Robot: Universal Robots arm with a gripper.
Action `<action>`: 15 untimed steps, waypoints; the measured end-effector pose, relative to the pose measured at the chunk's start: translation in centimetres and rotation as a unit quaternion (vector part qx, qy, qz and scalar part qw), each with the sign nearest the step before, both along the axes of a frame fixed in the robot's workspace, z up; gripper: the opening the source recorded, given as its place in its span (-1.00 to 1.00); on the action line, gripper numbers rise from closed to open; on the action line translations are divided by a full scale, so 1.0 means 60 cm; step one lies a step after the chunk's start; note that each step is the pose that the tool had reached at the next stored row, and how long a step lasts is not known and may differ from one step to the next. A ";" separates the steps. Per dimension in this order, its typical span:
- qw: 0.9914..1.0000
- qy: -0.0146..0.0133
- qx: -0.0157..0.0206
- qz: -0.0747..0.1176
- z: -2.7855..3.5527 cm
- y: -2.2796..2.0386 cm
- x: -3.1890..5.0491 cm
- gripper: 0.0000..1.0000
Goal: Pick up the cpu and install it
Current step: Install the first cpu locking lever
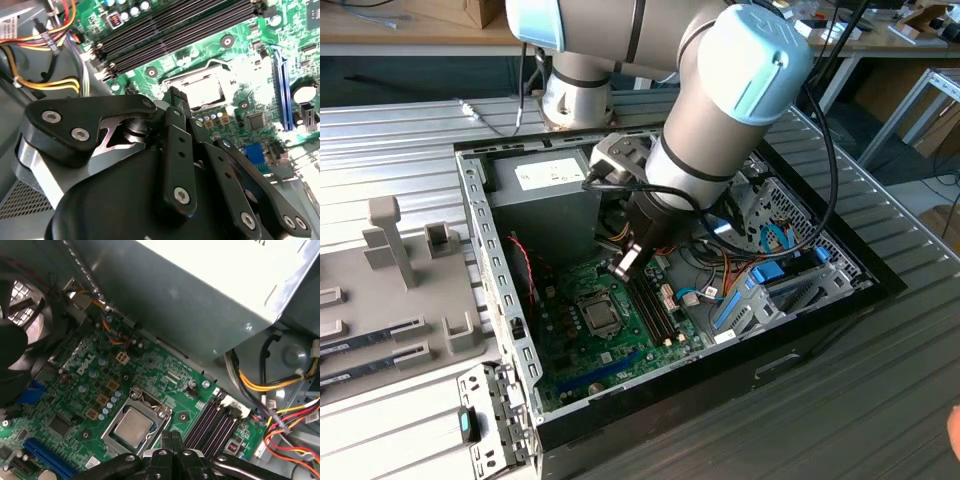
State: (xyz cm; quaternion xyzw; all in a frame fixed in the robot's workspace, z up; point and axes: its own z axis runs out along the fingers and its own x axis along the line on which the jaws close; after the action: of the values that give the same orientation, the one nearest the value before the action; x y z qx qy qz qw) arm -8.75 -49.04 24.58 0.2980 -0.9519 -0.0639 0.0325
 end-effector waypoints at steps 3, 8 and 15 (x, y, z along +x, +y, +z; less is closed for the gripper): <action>1.000 0.000 0.000 0.000 -0.011 -0.0060 0.000 -0.79; 1.000 0.000 0.000 0.004 -0.017 -0.0202 -0.002 -0.79; 1.000 0.000 0.000 -0.004 -0.017 -0.0212 -0.001 -0.52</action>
State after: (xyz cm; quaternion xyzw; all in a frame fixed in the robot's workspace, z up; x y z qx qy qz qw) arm -8.84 -50.32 23.55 0.2946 -0.9529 -0.0640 0.0323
